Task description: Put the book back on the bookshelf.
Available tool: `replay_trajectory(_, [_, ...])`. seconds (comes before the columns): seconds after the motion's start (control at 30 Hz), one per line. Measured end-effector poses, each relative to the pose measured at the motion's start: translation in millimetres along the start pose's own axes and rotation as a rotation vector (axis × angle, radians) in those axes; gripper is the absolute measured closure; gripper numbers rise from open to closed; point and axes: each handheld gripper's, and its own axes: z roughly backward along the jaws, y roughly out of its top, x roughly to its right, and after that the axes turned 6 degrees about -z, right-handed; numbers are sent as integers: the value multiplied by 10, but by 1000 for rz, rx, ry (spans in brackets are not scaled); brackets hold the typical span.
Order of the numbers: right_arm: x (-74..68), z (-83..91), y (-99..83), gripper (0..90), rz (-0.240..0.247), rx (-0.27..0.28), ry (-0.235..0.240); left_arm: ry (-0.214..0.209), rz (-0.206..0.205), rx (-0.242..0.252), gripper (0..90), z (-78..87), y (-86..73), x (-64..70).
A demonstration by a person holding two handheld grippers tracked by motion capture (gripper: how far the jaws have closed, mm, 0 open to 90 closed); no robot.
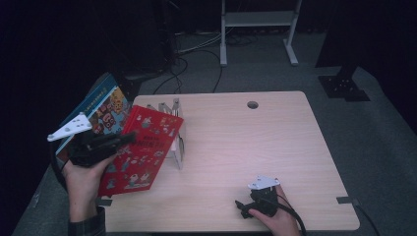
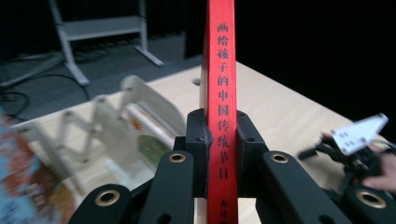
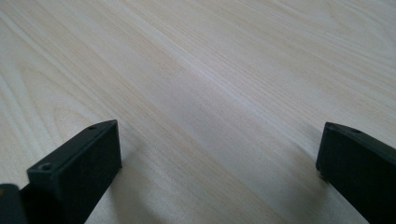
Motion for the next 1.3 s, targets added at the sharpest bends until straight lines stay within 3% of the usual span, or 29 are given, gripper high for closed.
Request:
replay_trajectory(0.13, [1, 0, 0, 0, 1, 1, 0, 90, 9, 23, 792, 45, -54, -54])
replay_trajectory(0.27, [4, -2, 2, 0, 1, 1, -1, 172, 7, 40, 792, -51, -103, -115])
replay_trajectory(0.4, [11, -2, 4, 0, 2, 0, 0, 222, 17, 59, 792, -135, -121, -180])
replay_trajectory(0.53, [17, -2, 4, 0, 1, 0, 0, 272, 29, 108, 792, -202, -109, -256])
replay_trajectory(0.67, [18, -2, 4, 0, 1, 0, 0, 299, 30, 138, 792, -325, -110, -335])
replay_trajectory(0.97, [32, -10, 14, 0, 5, 0, 0, 369, 44, 157, 792, -624, -126, -532])
replay_trajectory(1.3, [36, -12, 18, 0, 6, 0, 1, 404, 56, 195, 792, -832, -172, -651])
